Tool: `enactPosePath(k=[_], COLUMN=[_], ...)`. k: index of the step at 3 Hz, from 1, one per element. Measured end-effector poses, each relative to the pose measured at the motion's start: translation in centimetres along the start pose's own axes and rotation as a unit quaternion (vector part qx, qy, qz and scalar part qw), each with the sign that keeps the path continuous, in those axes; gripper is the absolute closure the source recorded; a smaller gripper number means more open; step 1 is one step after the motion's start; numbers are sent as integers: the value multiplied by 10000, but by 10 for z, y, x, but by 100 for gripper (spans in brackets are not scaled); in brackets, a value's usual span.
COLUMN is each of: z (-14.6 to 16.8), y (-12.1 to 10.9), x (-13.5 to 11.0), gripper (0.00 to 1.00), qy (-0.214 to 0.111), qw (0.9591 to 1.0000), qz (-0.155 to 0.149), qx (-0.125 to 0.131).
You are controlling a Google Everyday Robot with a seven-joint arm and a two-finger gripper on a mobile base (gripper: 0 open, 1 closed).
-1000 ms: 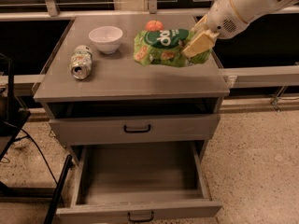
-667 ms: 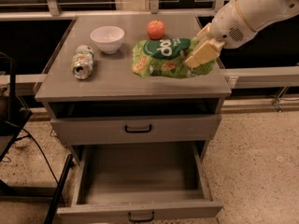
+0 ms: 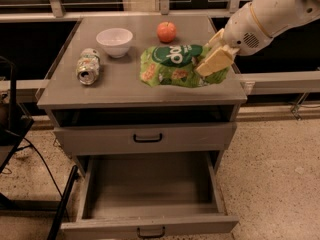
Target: Place green rice chip bag into middle drawer
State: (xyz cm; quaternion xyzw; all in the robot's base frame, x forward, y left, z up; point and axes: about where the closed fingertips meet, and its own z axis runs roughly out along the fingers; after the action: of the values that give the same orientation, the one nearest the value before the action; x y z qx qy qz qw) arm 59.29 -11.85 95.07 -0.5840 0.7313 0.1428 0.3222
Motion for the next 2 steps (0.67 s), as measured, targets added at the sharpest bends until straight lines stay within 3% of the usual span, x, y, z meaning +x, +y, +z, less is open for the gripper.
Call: enactPosePath(k=[1,2], z=[-5,-8], y=[26,69], x=[-2,7], gripper=[100,100], qy=[-209,-432], qw=[9997,9982], qz=[152,390], qx=[-54,-113])
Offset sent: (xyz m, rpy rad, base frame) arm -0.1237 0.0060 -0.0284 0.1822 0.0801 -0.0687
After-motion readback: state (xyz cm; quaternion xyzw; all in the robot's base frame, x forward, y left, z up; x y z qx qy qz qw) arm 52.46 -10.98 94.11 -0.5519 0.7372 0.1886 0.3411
